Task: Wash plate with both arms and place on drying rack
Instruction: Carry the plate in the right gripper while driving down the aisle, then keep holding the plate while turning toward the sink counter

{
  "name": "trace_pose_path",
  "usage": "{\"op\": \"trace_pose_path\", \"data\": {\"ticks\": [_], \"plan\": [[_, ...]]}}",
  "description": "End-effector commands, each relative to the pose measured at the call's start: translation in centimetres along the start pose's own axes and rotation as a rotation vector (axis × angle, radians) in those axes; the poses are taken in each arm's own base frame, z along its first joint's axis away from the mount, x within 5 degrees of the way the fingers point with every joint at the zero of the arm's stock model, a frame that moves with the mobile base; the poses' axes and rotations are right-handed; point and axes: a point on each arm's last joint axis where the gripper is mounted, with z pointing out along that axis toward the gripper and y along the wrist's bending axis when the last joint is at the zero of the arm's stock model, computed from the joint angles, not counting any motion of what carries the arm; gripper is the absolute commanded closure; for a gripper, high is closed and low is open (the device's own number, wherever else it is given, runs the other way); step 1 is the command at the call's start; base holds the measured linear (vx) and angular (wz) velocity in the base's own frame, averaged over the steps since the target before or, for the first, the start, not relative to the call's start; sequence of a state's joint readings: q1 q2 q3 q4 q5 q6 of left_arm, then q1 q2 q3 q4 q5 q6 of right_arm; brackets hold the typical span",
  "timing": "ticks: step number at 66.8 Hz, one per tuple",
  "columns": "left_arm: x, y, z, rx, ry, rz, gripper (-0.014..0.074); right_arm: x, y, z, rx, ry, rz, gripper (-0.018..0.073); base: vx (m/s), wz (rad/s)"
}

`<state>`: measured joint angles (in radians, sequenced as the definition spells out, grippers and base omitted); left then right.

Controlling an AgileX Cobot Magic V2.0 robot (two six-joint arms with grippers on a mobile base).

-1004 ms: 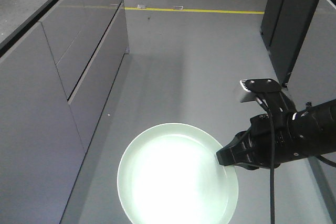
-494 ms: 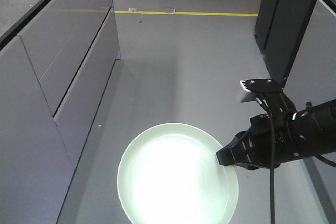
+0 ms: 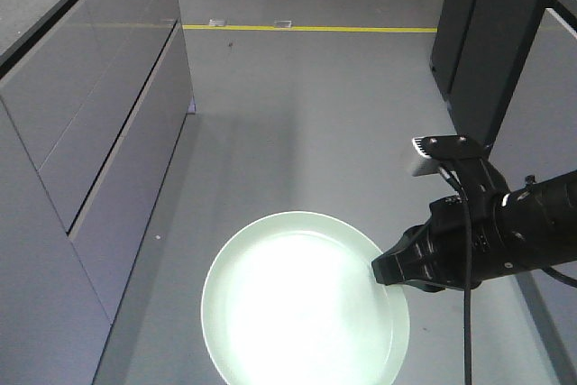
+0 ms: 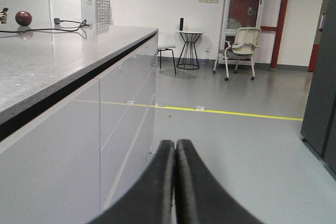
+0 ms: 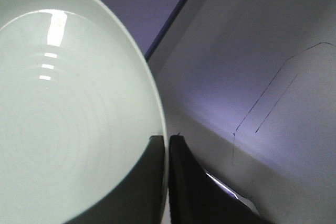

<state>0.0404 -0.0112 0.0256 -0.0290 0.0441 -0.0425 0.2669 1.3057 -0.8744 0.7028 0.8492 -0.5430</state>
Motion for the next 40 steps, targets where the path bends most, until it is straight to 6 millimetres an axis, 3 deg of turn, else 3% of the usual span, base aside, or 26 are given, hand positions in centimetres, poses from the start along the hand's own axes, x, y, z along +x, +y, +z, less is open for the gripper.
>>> {"op": "trace_pose_path", "data": {"ticks": [1,40], "plan": [[-1.67,-0.14,-0.27,0.014,-0.116,-0.009,0.0603,-0.90,0.77,-1.14,-0.017,-0.077,-0.008,0.0561,0.19,-0.04],[-1.67,-0.14,-0.27,0.014,-0.116,-0.009,0.0603,-0.90,0.77,-1.14,-0.017,-0.077,-0.008,0.0561,0.18,-0.05]]}}
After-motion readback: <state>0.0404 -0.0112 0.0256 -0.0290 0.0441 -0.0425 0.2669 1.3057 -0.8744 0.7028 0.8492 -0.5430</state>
